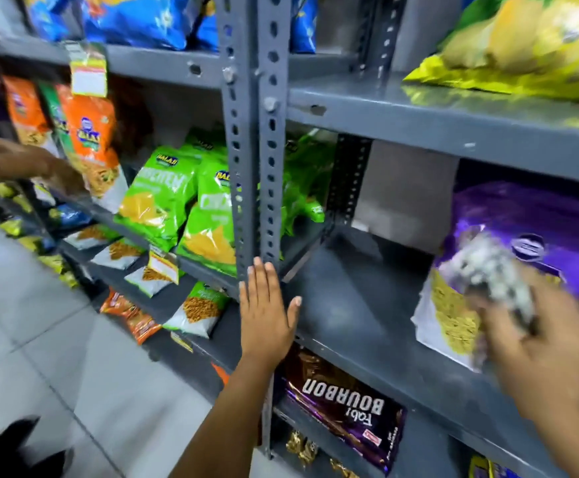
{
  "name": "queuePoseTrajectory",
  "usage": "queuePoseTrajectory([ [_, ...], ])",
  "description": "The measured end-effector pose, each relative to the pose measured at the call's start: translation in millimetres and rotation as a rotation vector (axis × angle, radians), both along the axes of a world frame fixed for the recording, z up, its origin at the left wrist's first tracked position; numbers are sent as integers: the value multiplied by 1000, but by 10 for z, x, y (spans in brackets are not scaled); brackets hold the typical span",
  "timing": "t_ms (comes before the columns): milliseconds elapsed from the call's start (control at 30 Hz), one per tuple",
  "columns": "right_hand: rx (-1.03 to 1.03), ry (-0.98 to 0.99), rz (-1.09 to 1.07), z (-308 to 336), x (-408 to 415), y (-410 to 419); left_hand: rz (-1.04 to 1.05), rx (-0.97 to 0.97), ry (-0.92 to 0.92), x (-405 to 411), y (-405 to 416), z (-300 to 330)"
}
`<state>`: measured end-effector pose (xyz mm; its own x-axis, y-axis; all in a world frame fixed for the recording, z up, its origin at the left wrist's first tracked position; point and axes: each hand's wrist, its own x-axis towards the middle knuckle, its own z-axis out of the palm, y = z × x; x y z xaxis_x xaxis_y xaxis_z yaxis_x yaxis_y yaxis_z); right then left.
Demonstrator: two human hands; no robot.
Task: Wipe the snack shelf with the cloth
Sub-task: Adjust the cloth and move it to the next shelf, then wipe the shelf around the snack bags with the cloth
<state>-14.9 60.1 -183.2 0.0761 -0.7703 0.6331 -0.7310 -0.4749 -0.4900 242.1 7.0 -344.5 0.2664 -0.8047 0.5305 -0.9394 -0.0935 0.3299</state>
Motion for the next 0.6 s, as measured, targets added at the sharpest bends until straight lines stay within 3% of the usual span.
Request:
queuePoseTrajectory([
  [67, 132, -80, 13, -446, 233, -74, 7, -27, -9, 68, -117, -101],
  [167, 360, -48, 84, -947, 453, -321, 44, -110, 41, 39, -266, -222],
  [267, 419, -6, 80, -995, 588, -679, 60, -217, 77, -25, -386, -263],
  [400, 645, -58, 118, -978, 885, -1311, 60, -321, 80, -40, -477, -337],
  [500, 664, 11, 106, -1020, 1072, -1938, 81, -345, 79, -41, -519, -356],
  [600, 624, 197, -74, -1181, 1089, -2570, 99, -351, 79, -34, -532, -351],
])
